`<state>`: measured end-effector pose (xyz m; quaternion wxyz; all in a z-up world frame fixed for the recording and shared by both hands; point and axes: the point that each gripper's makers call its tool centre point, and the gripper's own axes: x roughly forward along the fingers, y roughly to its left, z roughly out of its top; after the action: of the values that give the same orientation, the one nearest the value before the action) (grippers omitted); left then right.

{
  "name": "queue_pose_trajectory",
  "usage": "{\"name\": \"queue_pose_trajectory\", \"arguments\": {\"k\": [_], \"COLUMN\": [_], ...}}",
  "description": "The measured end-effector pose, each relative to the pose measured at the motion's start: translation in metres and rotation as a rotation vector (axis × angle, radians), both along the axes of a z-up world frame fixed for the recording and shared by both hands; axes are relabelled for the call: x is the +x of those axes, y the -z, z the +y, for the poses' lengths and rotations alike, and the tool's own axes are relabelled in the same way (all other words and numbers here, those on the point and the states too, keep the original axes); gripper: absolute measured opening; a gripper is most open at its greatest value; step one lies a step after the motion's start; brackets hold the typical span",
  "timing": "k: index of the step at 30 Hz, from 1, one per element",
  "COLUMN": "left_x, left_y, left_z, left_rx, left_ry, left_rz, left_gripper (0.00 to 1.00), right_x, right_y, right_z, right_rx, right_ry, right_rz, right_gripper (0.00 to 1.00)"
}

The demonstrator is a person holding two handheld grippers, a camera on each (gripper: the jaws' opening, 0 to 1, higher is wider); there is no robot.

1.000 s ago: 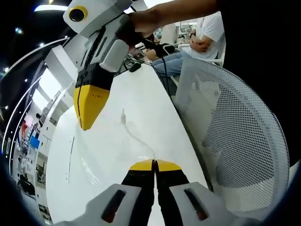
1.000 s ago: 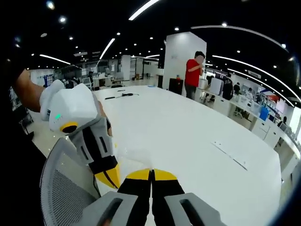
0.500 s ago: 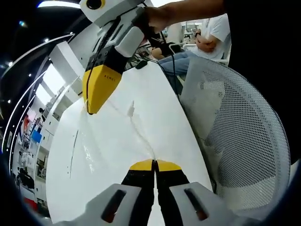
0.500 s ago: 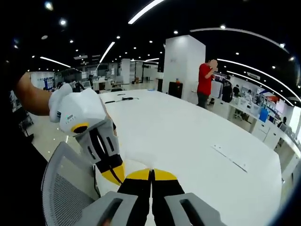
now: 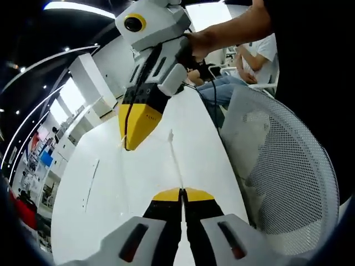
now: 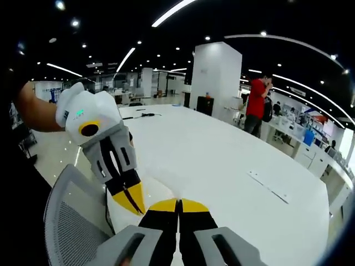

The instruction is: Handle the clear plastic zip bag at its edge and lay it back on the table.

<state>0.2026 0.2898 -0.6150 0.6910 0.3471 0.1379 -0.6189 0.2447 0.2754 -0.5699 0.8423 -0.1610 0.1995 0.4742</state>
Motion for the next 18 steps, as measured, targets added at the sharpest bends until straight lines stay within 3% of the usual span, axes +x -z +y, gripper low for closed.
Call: {"name": "queue_pose_trajectory", "arguments": {"k": [8, 18], "left_x": [-0.003, -0.005], "left_y": [-0.030, -0.042], "left_z": [-0.010, -0.001], "left_rx": [-0.146, -0.181], "left_ry": [-0.031, -0.088], "left_rz": [0.073, 0.127], "left_gripper": [0.02, 0.07], "right_x": [0.001, -0.001], "right_y": [0.009, 0.023], "right_z": [0.000, 0.001], "right_rx": [-0.016, -0.038], "right_ry": [-0.003, -0.016], "right_rz": [0.014, 0.033], "right_gripper": [0.00, 0.00]}}
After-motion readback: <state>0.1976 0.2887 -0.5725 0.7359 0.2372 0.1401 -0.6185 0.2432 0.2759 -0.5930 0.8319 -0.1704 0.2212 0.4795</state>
